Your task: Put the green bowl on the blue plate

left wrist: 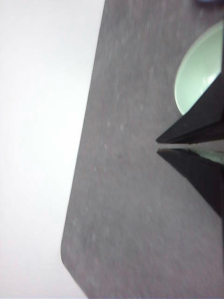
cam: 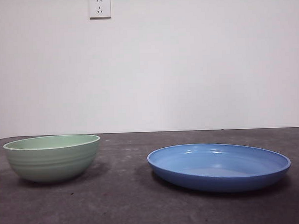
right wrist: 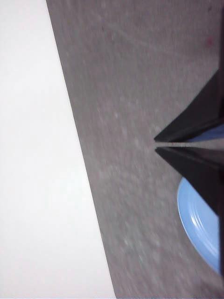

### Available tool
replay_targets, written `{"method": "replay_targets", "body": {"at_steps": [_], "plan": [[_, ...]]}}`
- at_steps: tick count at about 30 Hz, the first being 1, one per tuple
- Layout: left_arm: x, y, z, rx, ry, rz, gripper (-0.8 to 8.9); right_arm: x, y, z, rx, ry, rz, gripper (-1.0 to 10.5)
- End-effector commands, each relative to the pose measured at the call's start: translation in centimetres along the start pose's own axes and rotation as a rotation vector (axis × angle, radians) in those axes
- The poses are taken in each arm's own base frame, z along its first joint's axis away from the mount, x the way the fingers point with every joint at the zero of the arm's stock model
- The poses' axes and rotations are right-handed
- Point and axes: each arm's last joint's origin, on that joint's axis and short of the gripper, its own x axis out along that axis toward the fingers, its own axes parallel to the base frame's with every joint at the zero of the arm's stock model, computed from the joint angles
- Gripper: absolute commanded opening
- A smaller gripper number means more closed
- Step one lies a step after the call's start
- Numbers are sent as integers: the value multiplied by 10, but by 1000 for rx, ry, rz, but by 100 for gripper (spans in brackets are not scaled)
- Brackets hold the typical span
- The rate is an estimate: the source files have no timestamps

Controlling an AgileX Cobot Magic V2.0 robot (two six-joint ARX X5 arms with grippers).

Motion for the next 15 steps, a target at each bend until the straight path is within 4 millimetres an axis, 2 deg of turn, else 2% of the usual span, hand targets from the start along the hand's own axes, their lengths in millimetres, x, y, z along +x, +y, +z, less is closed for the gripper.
{"method": "replay_targets", "body": {"at_steps": [1,9,15], "plan": [[-1,-8,25,-14,2,-59,18,-6,10,19,20,28,40,12],[4,-32,82,-16,104,-268,18,-15,34,69,36,141,198,12],[10,-51,111,-16,191,-414,17,-15,46,95,15,250,291,12]]}}
